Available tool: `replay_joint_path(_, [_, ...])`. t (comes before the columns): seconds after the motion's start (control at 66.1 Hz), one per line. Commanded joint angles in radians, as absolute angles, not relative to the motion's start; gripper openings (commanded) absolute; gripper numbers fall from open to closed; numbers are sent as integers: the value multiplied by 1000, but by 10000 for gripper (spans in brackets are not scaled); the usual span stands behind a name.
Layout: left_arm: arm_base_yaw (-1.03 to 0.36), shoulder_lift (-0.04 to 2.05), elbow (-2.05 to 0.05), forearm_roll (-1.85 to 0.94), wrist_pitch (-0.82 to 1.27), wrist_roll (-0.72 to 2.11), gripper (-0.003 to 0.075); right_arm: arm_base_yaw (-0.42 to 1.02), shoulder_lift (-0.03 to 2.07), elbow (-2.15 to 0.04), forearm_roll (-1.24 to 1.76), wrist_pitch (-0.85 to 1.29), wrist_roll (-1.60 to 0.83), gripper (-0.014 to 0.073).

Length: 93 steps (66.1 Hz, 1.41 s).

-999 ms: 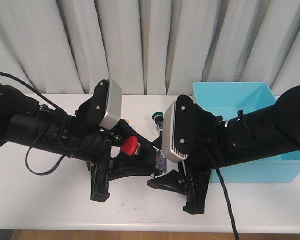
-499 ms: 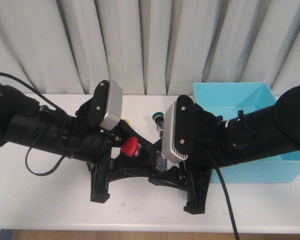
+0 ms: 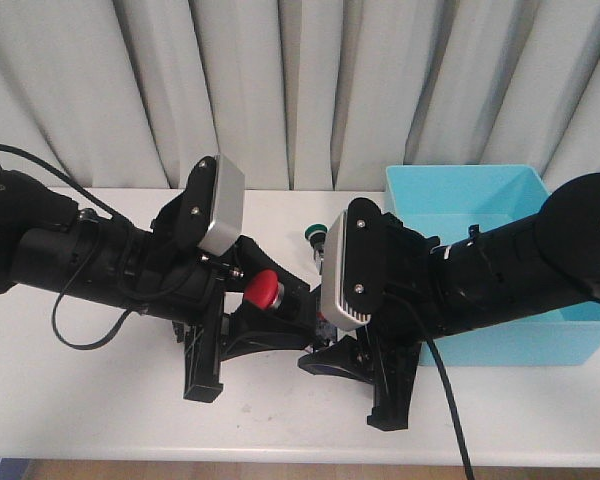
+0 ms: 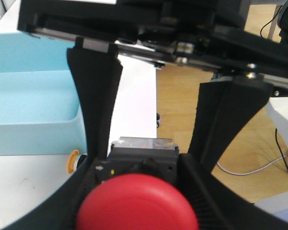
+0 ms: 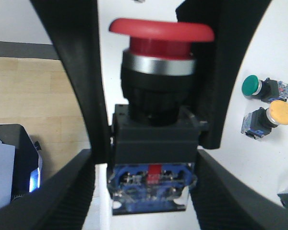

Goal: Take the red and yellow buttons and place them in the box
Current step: 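Grasp the red button's body with the right gripper, release left, then carry the red button into the blue box and release it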

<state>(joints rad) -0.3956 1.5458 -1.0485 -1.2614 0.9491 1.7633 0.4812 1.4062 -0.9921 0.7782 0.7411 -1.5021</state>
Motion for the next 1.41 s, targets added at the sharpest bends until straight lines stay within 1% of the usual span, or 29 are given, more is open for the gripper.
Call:
replay_joint_path(0.0, [-397,1510,-1075,-1340,971,1765,244,481,1380,-1024,809,727,-1498,388])
replay_joint_path(0.363, [-397,1509,-1075,-1340,971,1765,244,481,1380,-1024,814,727,-1490,235])
replay_joint_path(0.53, [-397,1509,-1075,-1339,967,1763,246,481,1380,-1024,814,727,-1490,227])
replay_joint_path(0.575, [-397,1509,-1075,-1338,967,1763,257,481,1380,-1024,814,727,-1490,227])
replay_joint_path(0.62, [-397,1509,-1075,-1335,968,1763,280,481,1380,-1024,814,727,-1490,227])
replay_joint_path(0.681, [-397,1509,-1075,-1332,969,1763,329,481,1380,-1024,814,727,-1490,227])
replay_joint_path(0.893, [-397,1509,-1075,-1332,968,1763,571,481,1380,-1024,814,727,-1490,227])
replay_joint_path(0.953, [-397,1509,-1075,-1332,968,1763,612,481,1380,-1024,814,727,-1487,227])
replay_joint_path(1.014, [-397,1509,-1075,-1332,968,1763,633,481,1380,-1024,814,727,-1487,227])
replay_joint_path(1.165, [-397,1509,-1075,-1330,964,1763,627,481,1379,-1024,811,727,-1487,227])
replay_joint_path(1.331, [-397,1509,-1075,-1300,948,1763,599,480,1341,-1024,755,728,-1446,231])
replay_joint_path(1.377, [-397,1509,-1075,-1278,940,1763,570,480,1279,-1024,651,733,-1342,232])
replay_joint_path(1.392, [-397,1510,-1075,-1278,940,1763,558,470,1233,-1024,545,734,-1223,234])
